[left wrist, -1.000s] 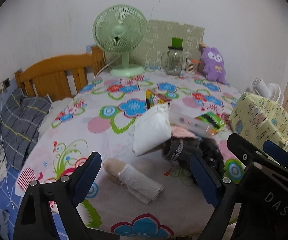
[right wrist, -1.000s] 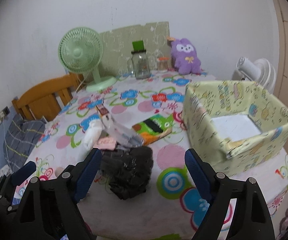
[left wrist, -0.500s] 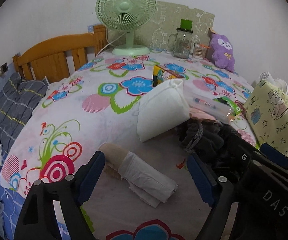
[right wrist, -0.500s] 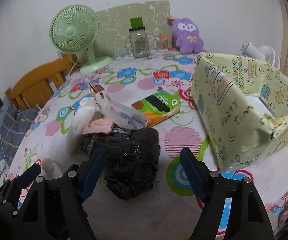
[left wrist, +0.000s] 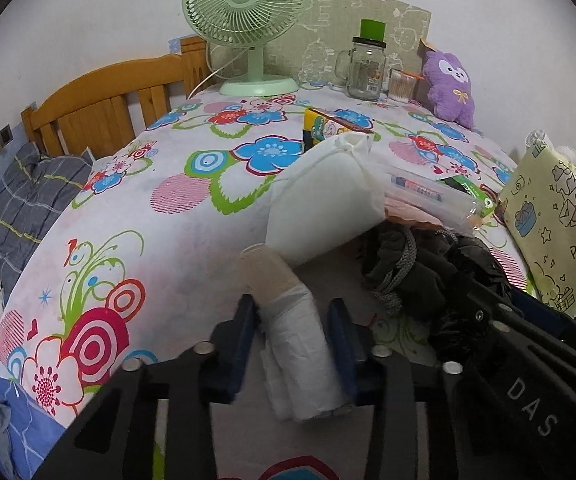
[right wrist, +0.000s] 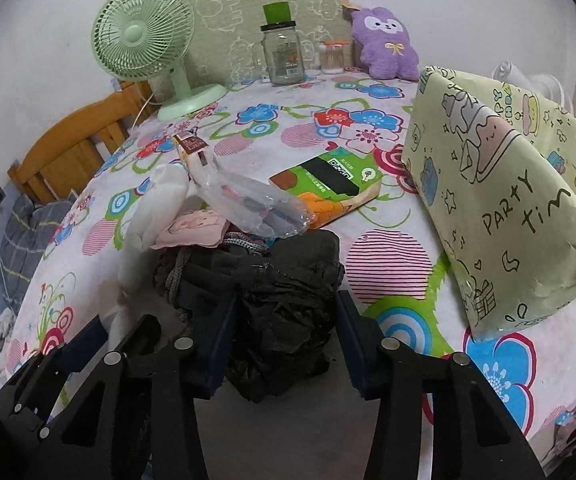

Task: Organize soft objects
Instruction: 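Grasp the rolled white cloth with the left tool while the right tool grasps the black bundle, then carry the white cloth and black bundle over the yellow fabric box with both tools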

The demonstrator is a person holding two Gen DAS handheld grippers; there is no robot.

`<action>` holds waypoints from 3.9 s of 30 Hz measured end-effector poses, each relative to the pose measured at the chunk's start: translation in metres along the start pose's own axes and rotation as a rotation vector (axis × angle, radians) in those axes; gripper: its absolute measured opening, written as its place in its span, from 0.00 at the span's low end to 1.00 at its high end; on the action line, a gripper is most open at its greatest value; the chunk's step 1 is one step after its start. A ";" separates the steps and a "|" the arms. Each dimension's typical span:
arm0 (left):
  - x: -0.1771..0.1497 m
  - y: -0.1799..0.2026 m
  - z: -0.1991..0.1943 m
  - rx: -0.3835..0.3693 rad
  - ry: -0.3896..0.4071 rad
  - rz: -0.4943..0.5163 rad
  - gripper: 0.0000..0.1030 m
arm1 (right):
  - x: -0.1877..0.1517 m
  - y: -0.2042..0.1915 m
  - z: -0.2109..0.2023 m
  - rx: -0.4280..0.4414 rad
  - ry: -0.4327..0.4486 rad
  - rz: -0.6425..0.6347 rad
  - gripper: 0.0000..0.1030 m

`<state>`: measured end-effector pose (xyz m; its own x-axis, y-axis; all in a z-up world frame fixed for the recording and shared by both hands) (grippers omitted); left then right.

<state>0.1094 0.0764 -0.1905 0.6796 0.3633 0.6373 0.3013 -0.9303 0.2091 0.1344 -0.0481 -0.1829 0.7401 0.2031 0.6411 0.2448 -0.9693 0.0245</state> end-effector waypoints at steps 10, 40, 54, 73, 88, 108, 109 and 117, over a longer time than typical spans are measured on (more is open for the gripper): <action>-0.001 0.019 -0.007 -0.032 0.001 0.049 0.19 | 0.002 -0.001 -0.008 0.001 0.013 -0.013 0.42; 0.033 0.047 -0.070 -0.057 0.143 0.046 0.19 | 0.036 0.014 -0.078 -0.021 0.150 -0.004 0.42; 0.059 0.077 -0.085 -0.085 0.181 0.069 0.19 | 0.065 0.034 -0.100 -0.046 0.192 -0.017 0.42; 0.071 0.139 -0.092 -0.126 0.207 0.128 0.19 | 0.090 0.085 -0.120 -0.088 0.229 -0.062 0.42; 0.068 0.190 -0.089 -0.167 0.207 0.167 0.19 | 0.093 0.134 -0.127 -0.130 0.242 -0.067 0.42; 0.046 0.241 -0.065 -0.204 0.152 0.188 0.19 | 0.081 0.189 -0.112 -0.148 0.209 -0.059 0.42; 0.044 0.243 -0.064 -0.205 0.147 0.190 0.19 | 0.080 0.191 -0.111 -0.150 0.205 -0.056 0.42; 0.029 0.259 -0.048 -0.209 0.088 0.211 0.19 | 0.069 0.211 -0.097 -0.163 0.163 -0.041 0.42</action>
<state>0.1747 -0.1564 -0.0819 0.6492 0.1634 0.7429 0.0089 -0.9782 0.2074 0.1758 -0.2517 -0.0590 0.6172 0.2308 0.7522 0.1587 -0.9729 0.1682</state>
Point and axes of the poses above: each gripper's, at about its wrist camera, not at the fingertips, and z roughly the way its jaws point, y to its right, x to its top, the point moved 6 cm from there along z, roughly the way its jaws point, and after that the axes turned 14 degrees about -z, right-handed, at the moved point
